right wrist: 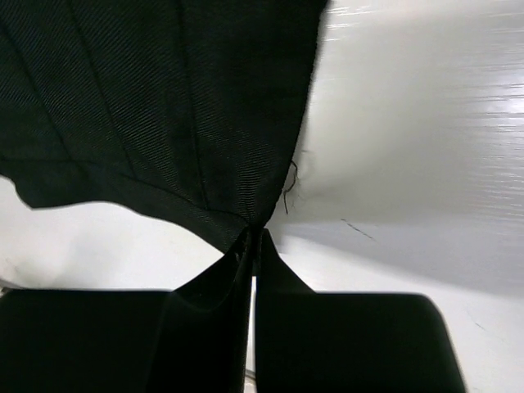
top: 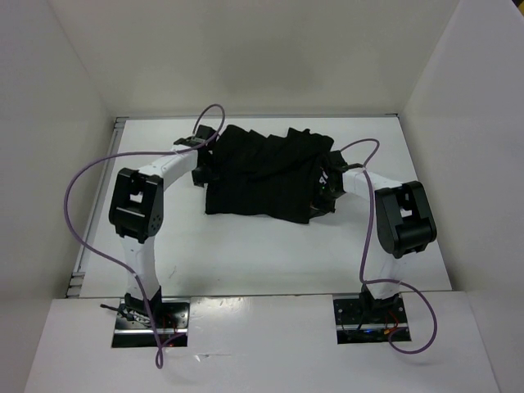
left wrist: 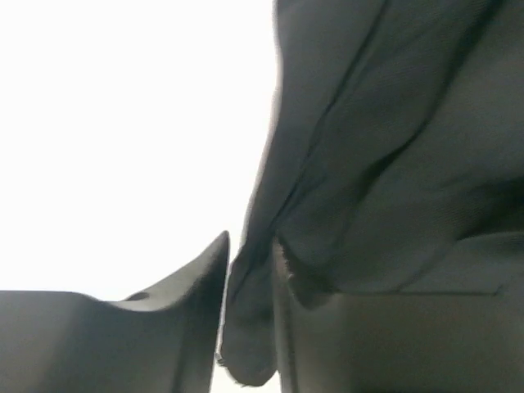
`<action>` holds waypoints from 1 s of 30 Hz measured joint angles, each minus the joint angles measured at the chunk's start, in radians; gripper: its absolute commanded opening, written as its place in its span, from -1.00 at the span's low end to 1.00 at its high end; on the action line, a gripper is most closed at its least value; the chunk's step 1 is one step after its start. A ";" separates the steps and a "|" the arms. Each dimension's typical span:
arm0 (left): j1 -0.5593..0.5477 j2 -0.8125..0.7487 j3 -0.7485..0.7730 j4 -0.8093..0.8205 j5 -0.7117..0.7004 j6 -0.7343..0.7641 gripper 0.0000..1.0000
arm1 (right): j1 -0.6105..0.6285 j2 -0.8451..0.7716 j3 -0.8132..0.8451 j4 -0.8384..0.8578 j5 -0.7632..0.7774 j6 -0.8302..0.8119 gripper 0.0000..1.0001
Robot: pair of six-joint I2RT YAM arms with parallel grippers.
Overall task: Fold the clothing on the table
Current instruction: Flatten the skirt out
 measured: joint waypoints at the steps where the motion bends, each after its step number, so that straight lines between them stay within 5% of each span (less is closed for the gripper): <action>1: 0.003 -0.027 -0.041 -0.002 -0.007 -0.003 0.18 | 0.000 0.000 0.000 -0.001 0.014 0.000 -1.00; 5: 0.012 -0.121 -0.180 0.000 -0.010 -0.007 0.46 | 0.000 0.000 0.000 -0.004 0.045 0.000 -1.00; 10: 0.016 -0.194 -0.304 0.035 0.027 -0.009 0.49 | 0.000 0.000 0.002 -0.005 0.048 -0.002 -1.00; 17: 0.016 -0.256 -0.393 0.080 0.114 -0.025 0.17 | 0.000 0.000 0.002 -0.010 0.048 -0.004 -1.00; 30: 0.016 -0.277 -0.461 0.132 0.217 -0.051 -0.05 | 0.000 0.001 0.003 -0.014 0.049 -0.004 -1.00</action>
